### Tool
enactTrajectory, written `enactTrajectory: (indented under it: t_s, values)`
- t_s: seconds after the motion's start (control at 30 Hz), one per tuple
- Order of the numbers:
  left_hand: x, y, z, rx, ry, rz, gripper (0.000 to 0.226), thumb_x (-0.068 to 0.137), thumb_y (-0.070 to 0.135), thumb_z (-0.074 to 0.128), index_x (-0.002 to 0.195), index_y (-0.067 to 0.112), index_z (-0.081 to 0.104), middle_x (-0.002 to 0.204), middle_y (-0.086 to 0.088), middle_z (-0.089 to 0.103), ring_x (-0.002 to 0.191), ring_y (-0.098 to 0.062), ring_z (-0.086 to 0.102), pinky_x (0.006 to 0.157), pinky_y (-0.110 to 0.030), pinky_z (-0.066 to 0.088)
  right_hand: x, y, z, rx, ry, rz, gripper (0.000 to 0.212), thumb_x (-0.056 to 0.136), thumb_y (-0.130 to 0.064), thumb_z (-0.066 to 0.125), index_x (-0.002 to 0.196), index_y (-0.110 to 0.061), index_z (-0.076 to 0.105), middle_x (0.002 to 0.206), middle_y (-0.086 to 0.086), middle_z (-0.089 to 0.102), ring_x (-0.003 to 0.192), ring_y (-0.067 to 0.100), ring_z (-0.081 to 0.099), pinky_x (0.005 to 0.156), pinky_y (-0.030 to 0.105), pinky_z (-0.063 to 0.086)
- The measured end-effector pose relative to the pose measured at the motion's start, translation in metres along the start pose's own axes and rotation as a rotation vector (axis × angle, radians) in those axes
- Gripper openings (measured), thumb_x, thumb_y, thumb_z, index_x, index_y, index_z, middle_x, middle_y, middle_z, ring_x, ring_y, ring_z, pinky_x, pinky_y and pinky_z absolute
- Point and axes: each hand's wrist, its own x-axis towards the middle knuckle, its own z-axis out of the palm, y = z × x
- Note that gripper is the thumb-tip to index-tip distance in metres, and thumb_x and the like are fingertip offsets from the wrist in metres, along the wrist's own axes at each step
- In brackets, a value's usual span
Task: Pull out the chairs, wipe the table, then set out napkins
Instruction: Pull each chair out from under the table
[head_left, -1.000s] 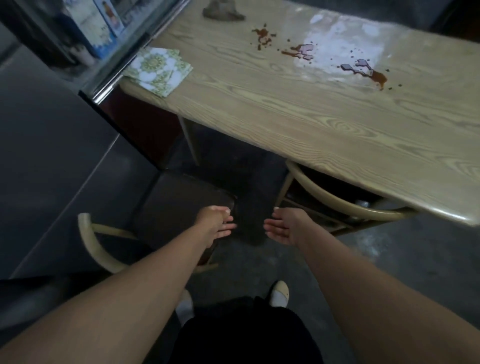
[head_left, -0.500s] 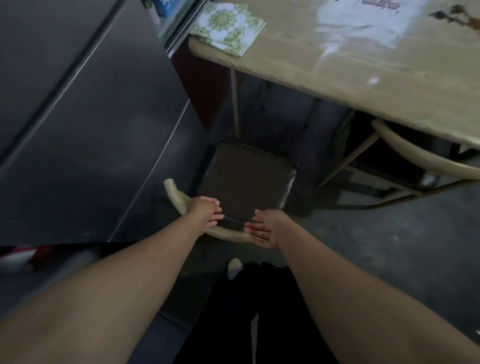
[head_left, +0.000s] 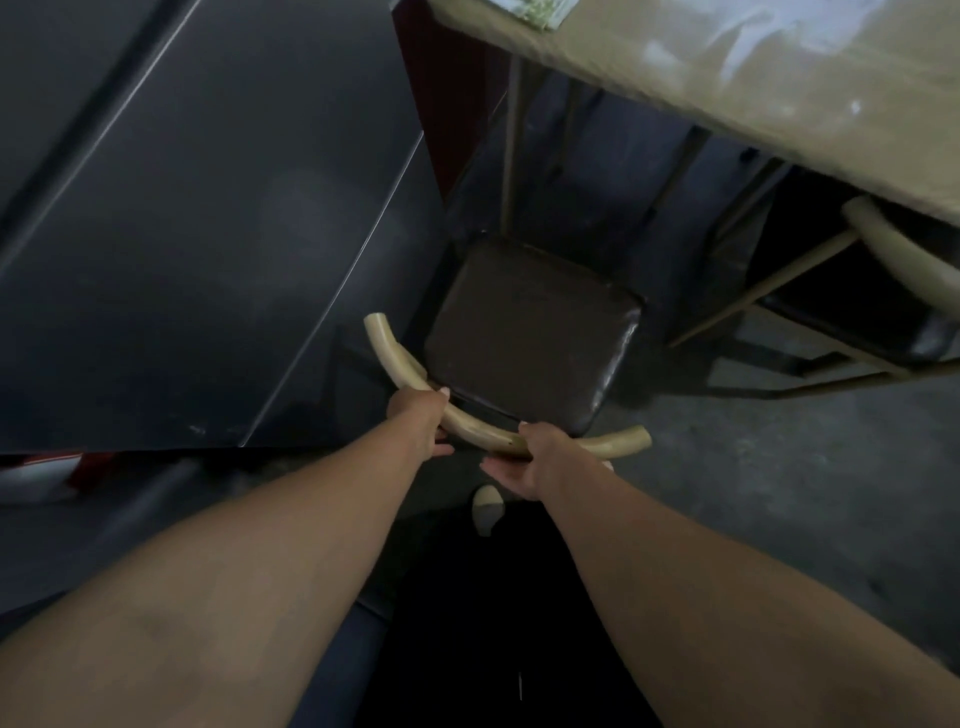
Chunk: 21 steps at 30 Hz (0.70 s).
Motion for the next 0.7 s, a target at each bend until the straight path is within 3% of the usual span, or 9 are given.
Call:
enactTrajectory:
  t_s: [0.17, 0.33, 0.43, 0.57, 0.7]
  values:
    - [0.011, 0.006, 0.011, -0.054, -0.019, 0.009, 0.039, 0.094, 0.009, 0.057, 0.131, 0.003, 0.047, 0.122, -0.021, 0.060, 0.104, -0.038, 0.064, 0.054, -0.045, 0.055, 0.006, -0.008, 0.007, 0.152, -0.010, -0.027, 0.041, 0.094, -0.009, 0.056, 0.130, 0.005, 0.042, 0.130, 0.023, 0.052, 0.116, 0.040, 0.056, 0.093, 0.049, 0.052]
    - [0.012, 0.012, 0.014, -0.032, 0.032, 0.023, 0.043, 0.092, 0.001, 0.055, 0.133, 0.005, 0.045, 0.122, -0.022, 0.059, 0.102, -0.039, 0.064, 0.042, -0.043, 0.053, 0.005, -0.015, 0.008, 0.197, 0.003, -0.042, 0.039, 0.094, -0.003, 0.055, 0.130, 0.005, 0.043, 0.132, 0.021, 0.051, 0.120, 0.038, 0.053, 0.097, 0.047, 0.050]
    - [0.011, 0.017, 0.016, -0.059, 0.044, 0.046, 0.046, 0.090, 0.001, 0.058, 0.133, 0.004, 0.045, 0.121, -0.022, 0.060, 0.101, -0.039, 0.065, 0.042, -0.042, 0.054, 0.007, -0.017, 0.010, 0.213, -0.011, -0.096, 0.039, 0.093, -0.004, 0.055, 0.129, 0.003, 0.042, 0.132, 0.021, 0.050, 0.118, 0.039, 0.054, 0.092, 0.047, 0.052]
    - [0.009, 0.023, 0.021, -0.133, 0.018, 0.107, 0.050, 0.086, 0.009, 0.068, 0.130, 0.009, 0.045, 0.117, -0.018, 0.061, 0.093, -0.033, 0.068, 0.051, -0.037, 0.060, 0.005, -0.017, 0.010, 0.155, -0.018, -0.218, 0.046, 0.091, -0.019, 0.062, 0.131, -0.004, 0.044, 0.117, 0.020, 0.057, 0.095, 0.036, 0.064, 0.075, 0.045, 0.058]
    - [0.000, 0.048, 0.031, -0.191, -0.108, 0.107, 0.050, 0.085, 0.015, 0.071, 0.129, 0.004, 0.048, 0.093, -0.012, 0.059, 0.092, -0.032, 0.065, 0.071, -0.042, 0.060, -0.003, -0.054, 0.009, 0.216, -0.023, -0.201, 0.052, 0.086, -0.019, 0.069, 0.130, -0.006, 0.043, 0.119, 0.021, 0.057, 0.071, 0.036, 0.060, 0.084, 0.048, 0.057]
